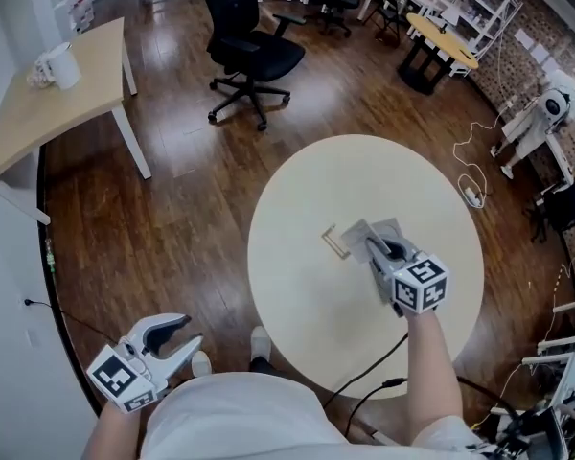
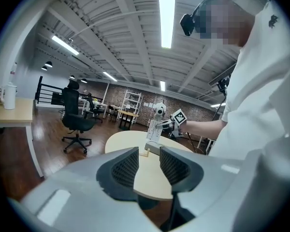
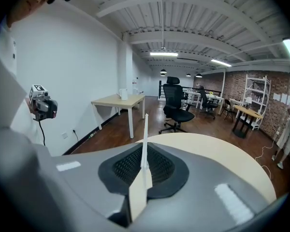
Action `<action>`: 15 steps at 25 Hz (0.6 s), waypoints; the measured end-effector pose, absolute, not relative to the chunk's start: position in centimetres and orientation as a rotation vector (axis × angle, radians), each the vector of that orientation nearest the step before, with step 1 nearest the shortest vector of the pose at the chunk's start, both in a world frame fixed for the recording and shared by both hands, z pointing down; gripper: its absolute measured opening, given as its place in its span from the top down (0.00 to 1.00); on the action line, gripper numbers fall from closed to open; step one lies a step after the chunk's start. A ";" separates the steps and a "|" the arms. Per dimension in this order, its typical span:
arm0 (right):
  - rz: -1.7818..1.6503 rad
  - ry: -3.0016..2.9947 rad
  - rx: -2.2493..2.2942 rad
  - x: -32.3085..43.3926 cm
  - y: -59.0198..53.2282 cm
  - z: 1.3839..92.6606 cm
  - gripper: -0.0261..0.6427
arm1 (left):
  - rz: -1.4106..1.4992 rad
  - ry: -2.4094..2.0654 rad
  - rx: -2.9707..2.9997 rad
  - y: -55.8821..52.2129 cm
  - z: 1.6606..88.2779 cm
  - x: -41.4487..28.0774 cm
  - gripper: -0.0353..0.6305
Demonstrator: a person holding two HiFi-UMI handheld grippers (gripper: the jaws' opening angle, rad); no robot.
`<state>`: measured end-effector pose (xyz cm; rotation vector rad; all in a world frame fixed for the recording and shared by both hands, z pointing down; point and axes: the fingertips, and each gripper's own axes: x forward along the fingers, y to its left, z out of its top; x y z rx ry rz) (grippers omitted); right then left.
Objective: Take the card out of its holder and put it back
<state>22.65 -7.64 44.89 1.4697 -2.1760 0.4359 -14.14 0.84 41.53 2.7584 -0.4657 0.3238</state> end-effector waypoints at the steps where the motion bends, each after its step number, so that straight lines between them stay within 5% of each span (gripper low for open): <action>1: 0.445 -2.176 1.468 23.4 -8.2 45.6 0.93 | 0.317 -0.469 2.753 0.7 41.3 -13.5 0.74; 15: 0.503 -2.243 1.322 26.8 -13.7 53.5 0.93 | 0.415 -0.570 2.680 -0.1 42.1 -9.2 0.73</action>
